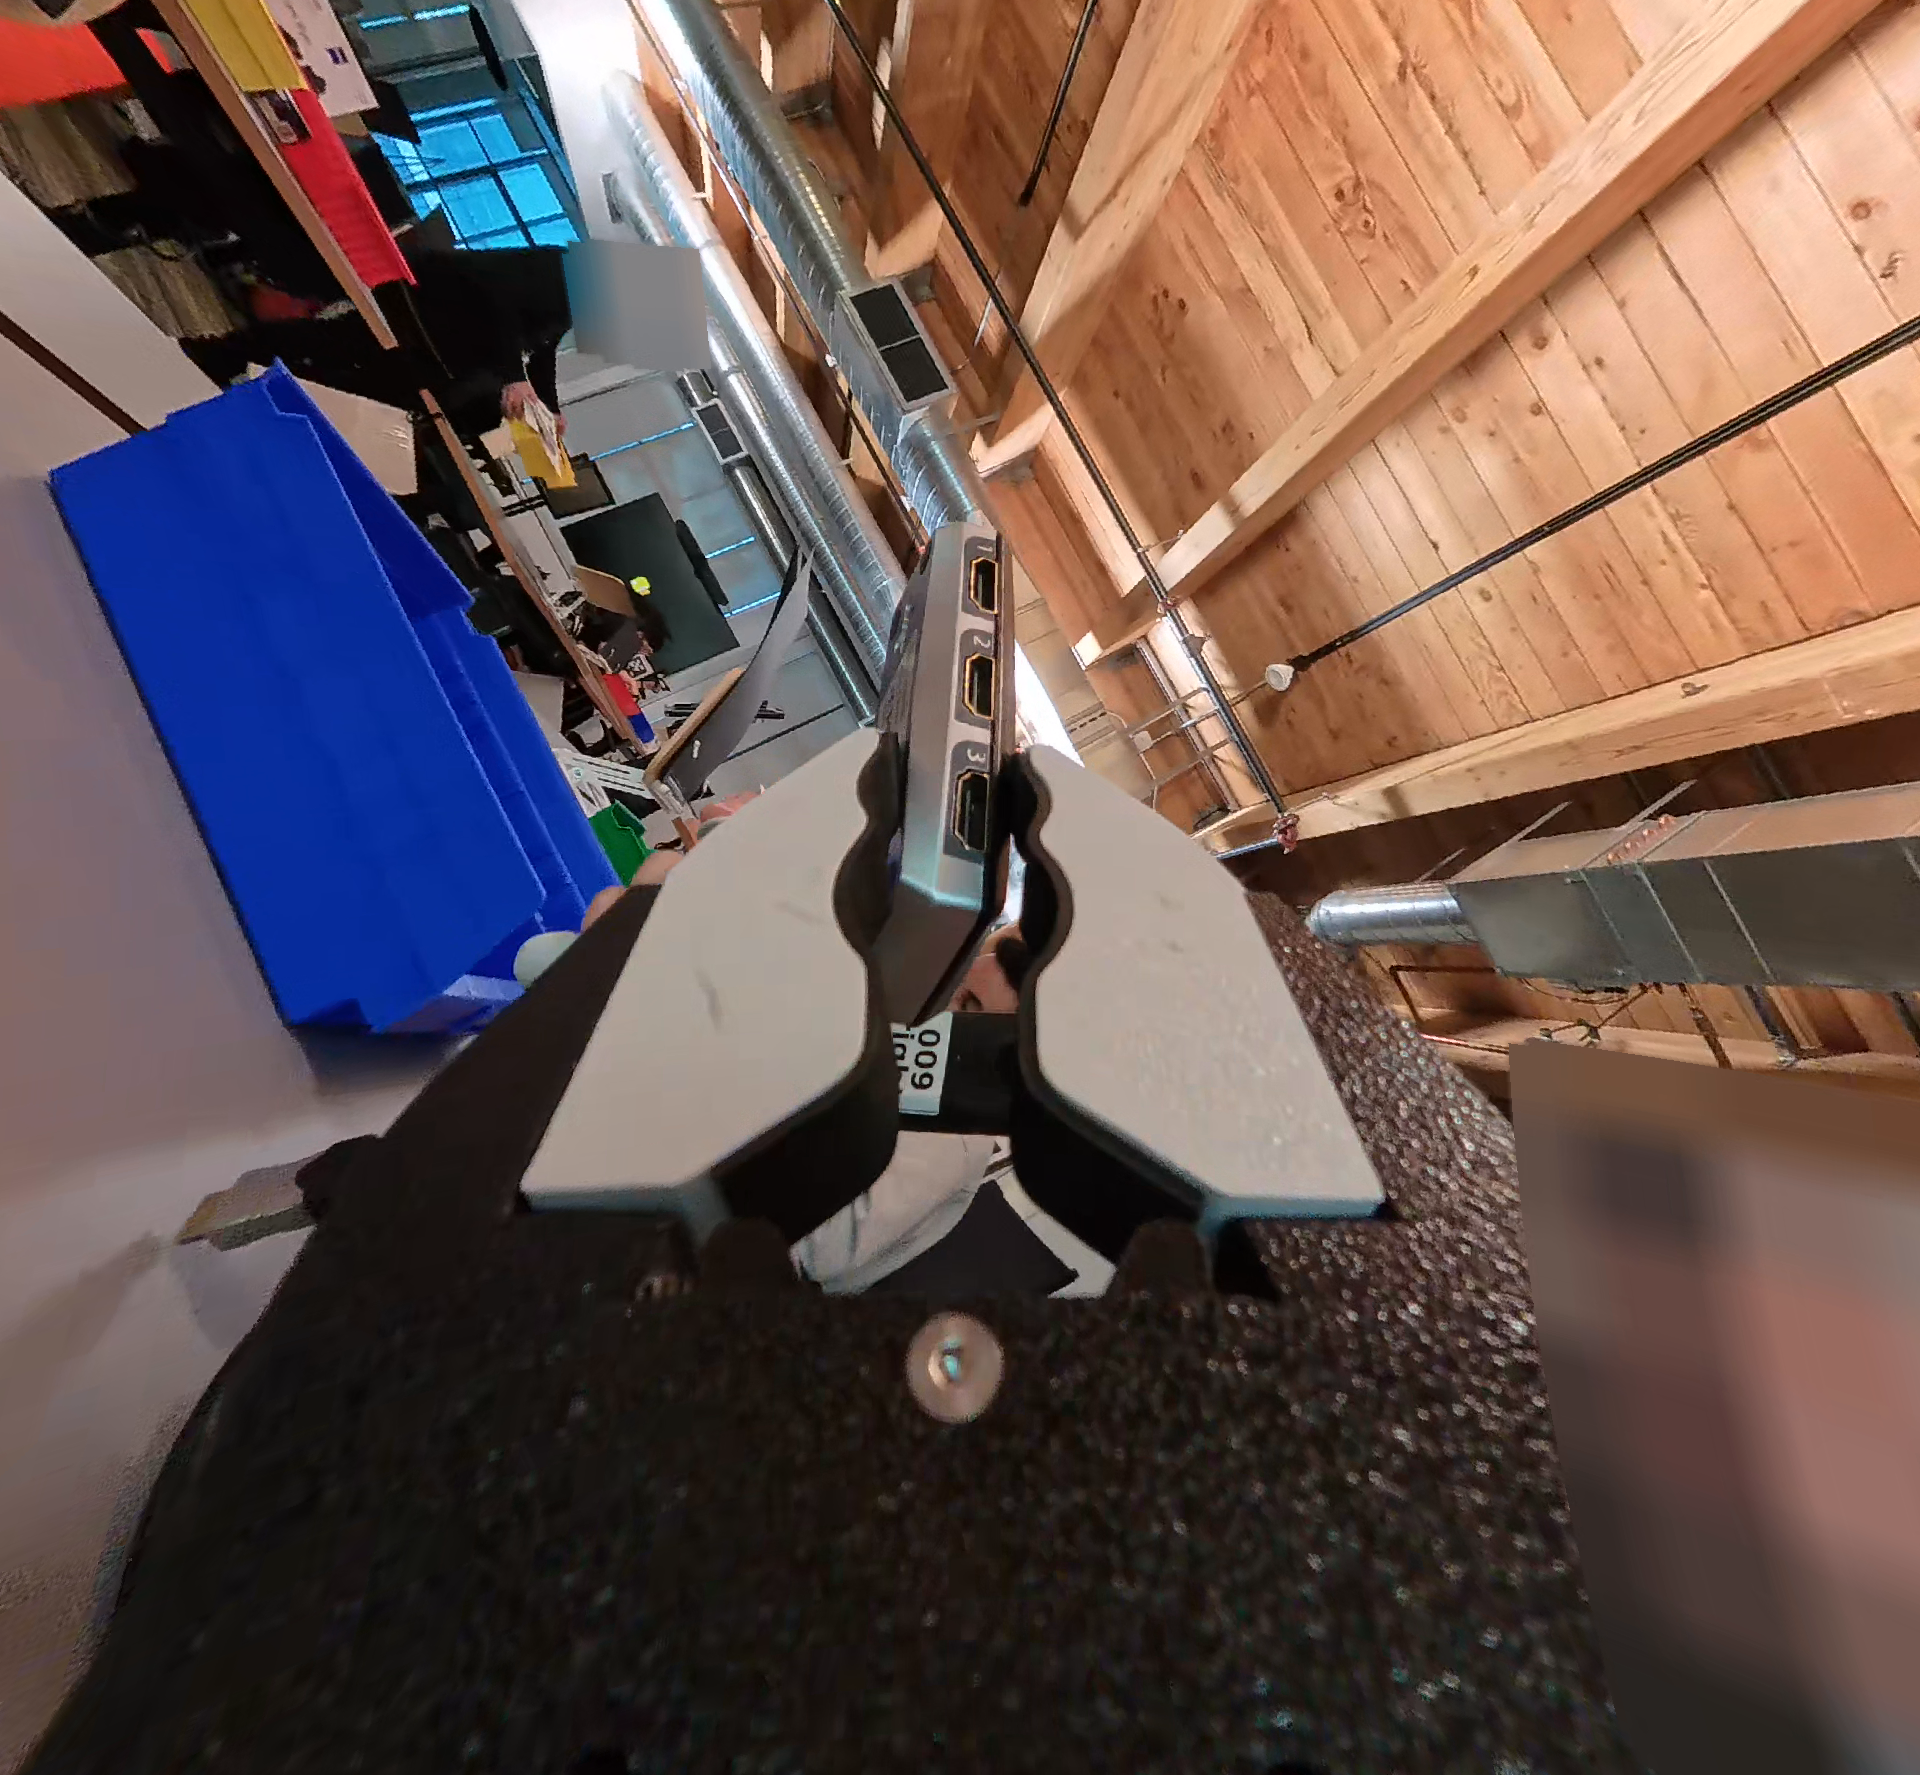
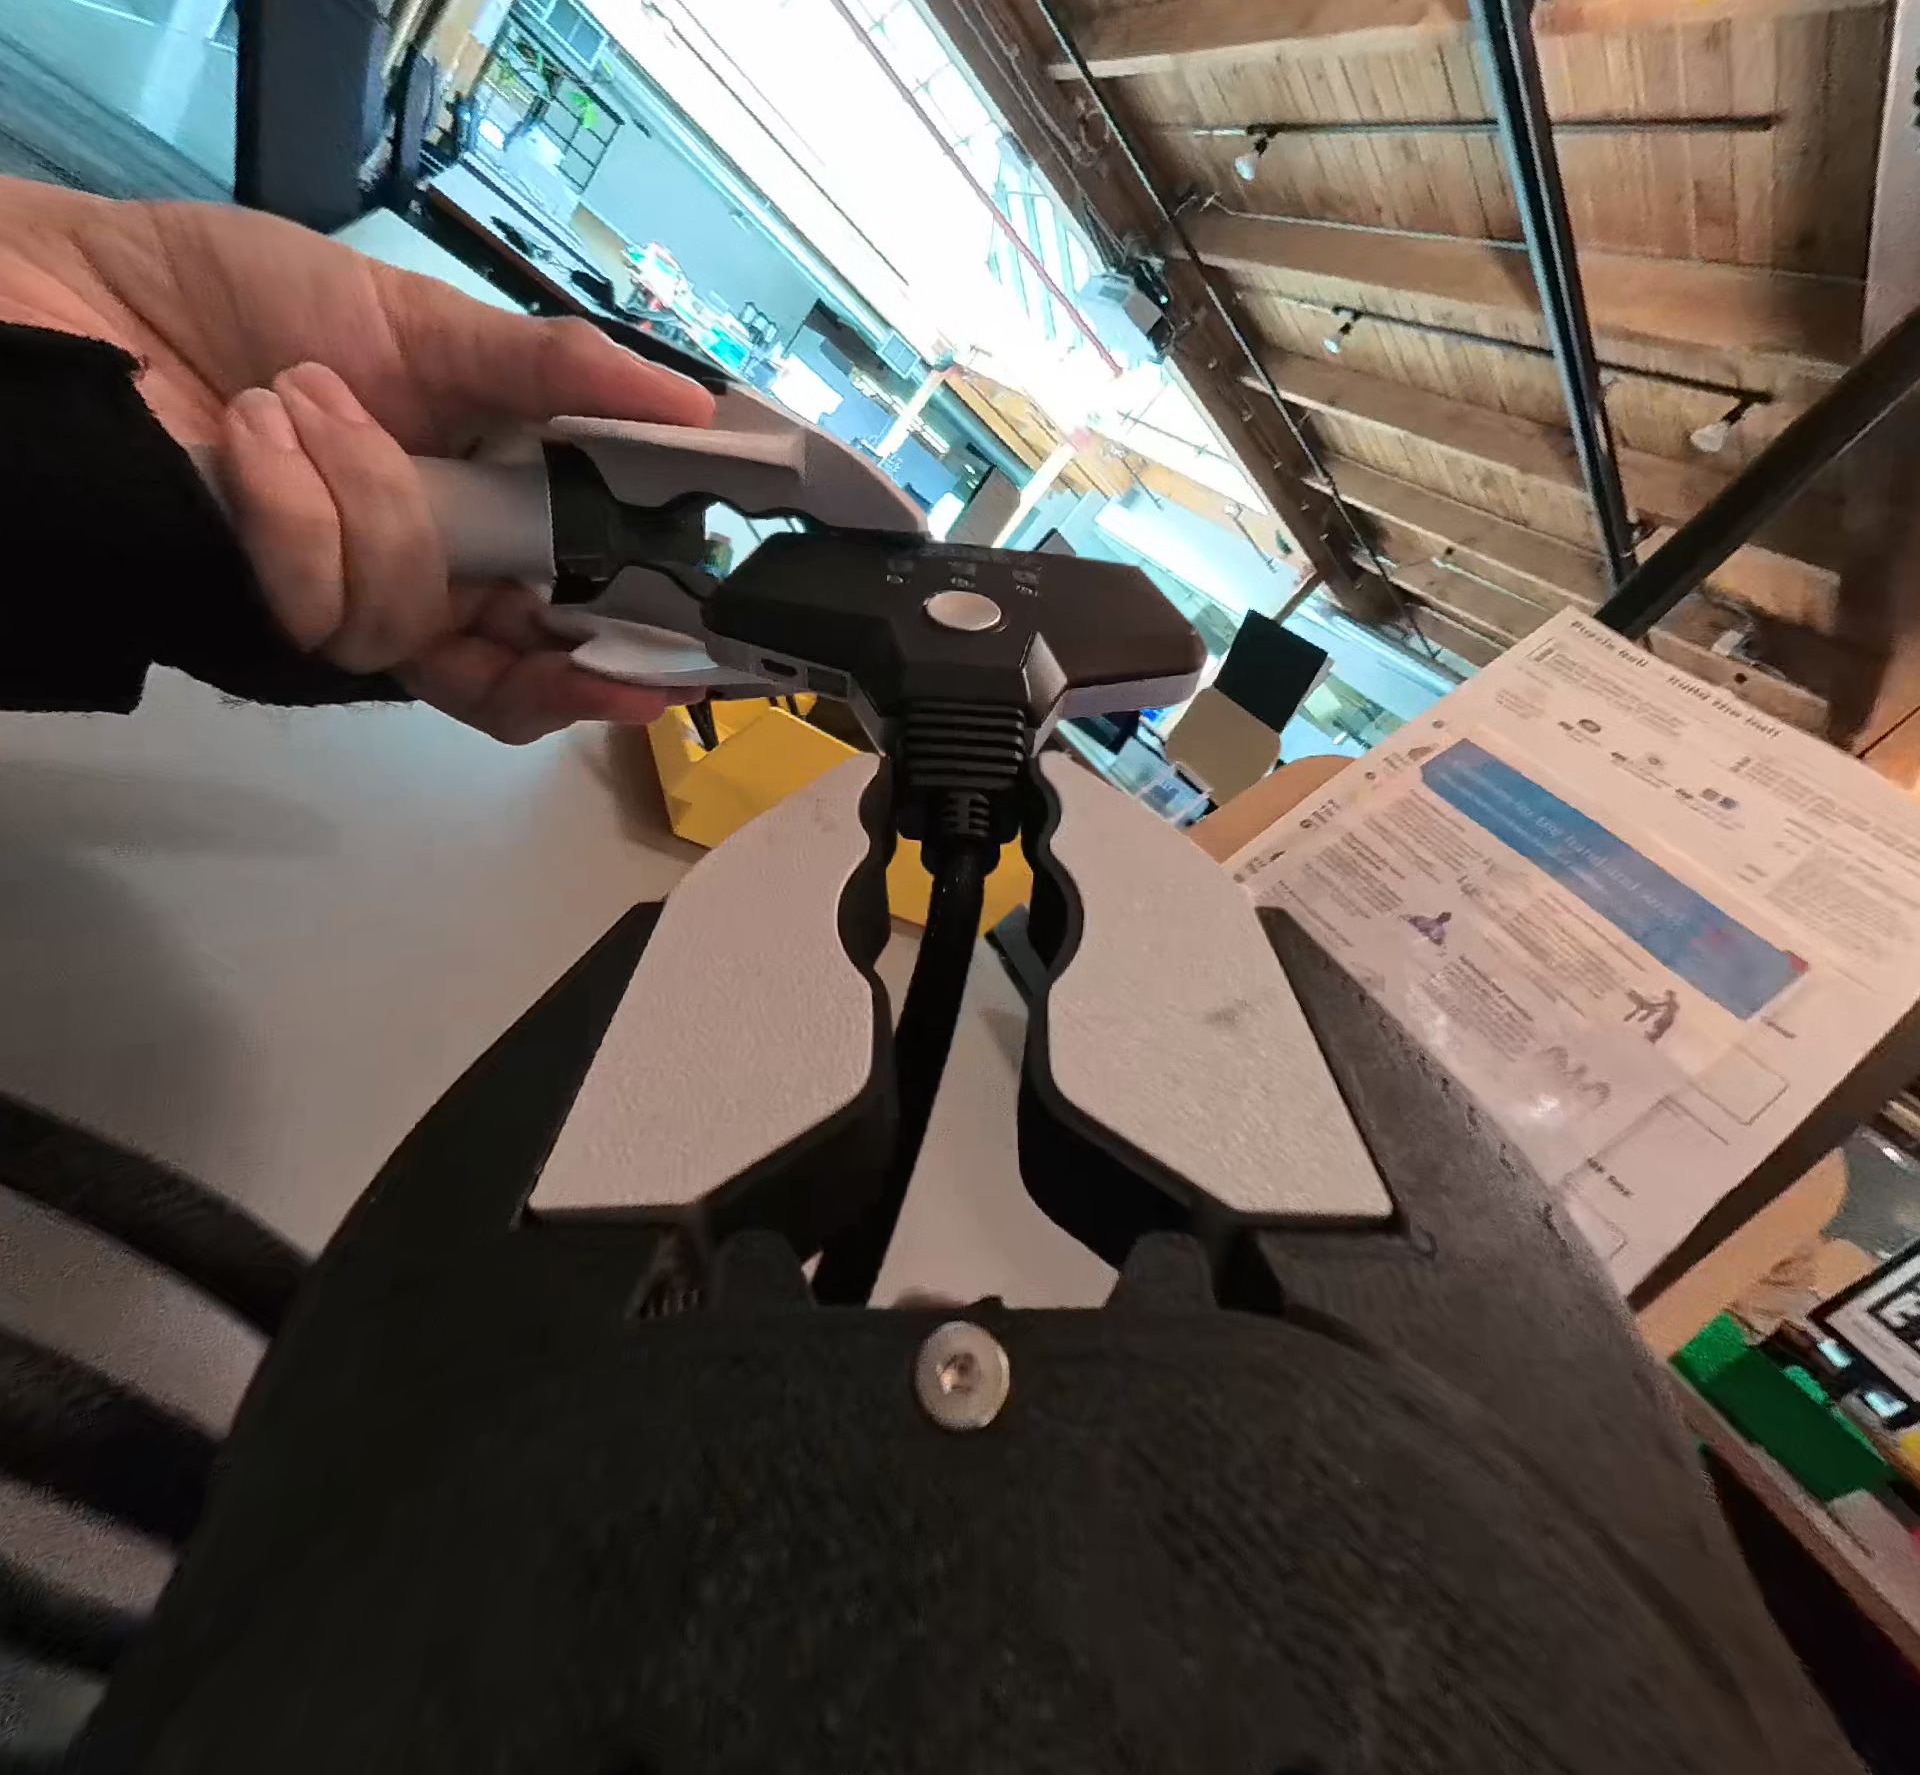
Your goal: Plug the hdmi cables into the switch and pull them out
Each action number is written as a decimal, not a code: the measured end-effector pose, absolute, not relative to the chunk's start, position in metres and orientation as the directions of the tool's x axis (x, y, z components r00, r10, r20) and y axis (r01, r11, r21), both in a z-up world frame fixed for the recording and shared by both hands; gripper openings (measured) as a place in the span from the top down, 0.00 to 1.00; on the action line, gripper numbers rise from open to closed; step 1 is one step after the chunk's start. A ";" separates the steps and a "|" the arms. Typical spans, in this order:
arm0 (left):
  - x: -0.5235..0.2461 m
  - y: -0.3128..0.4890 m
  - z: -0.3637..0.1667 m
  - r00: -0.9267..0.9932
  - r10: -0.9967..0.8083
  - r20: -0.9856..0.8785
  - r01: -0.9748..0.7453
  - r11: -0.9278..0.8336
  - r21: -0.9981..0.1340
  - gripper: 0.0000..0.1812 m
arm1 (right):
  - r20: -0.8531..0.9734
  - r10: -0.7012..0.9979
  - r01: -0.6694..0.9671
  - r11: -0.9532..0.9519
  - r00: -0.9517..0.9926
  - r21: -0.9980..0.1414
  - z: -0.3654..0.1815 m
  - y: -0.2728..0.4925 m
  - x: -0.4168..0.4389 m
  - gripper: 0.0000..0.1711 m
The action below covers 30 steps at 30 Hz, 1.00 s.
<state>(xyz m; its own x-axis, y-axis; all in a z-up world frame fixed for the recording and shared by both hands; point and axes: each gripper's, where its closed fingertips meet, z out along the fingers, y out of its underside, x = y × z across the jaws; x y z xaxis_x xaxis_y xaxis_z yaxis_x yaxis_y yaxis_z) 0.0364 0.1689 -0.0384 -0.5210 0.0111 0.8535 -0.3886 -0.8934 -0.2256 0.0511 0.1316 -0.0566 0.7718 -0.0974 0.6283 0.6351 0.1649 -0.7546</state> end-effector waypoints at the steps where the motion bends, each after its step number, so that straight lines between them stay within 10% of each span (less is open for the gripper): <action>1: 0.037 0.170 -0.039 -0.518 0.001 0.855 -0.385 -0.893 -0.233 0.89 | 0.612 -0.089 0.617 0.165 0.786 -0.769 -0.058 0.132 0.052 0.87; 6: 0.034 0.179 -0.040 -0.571 -0.411 0.711 -0.213 -0.762 -0.612 0.88 | 0.381 0.047 0.373 0.121 0.924 -0.920 -0.065 0.137 0.054 0.87; 10: 0.012 0.191 -0.018 -0.477 -0.877 0.049 0.166 -0.145 -0.975 0.76 | 0.081 0.163 0.077 0.036 0.983 -0.996 -0.071 0.135 0.059 0.87; 16: 0.013 0.191 -0.058 -0.218 -0.498 -0.839 0.205 0.818 -0.538 0.63 | -0.159 0.331 -0.154 -0.040 0.930 -0.987 -0.078 0.135 0.046 0.87; 22: 0.026 0.163 -0.067 -0.127 -0.313 -0.941 0.314 0.887 -0.337 0.73 | -0.222 0.478 -0.215 -0.070 0.850 -0.974 -0.077 0.137 0.015 0.87; 30: 0.037 0.167 -0.054 0.009 -0.438 -0.899 0.251 0.871 -0.422 0.83 | -0.134 0.447 -0.207 0.119 0.884 -0.971 -0.061 0.134 0.022 0.87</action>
<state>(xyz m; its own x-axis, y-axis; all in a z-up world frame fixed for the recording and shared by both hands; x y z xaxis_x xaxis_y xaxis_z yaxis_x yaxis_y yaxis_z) 0.0367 0.1673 -0.0544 0.0089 -0.4378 -0.8990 0.2506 0.8713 -0.4219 0.0218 0.1338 -0.0607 0.8842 0.4475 -0.1338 -0.2072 0.1192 -0.9710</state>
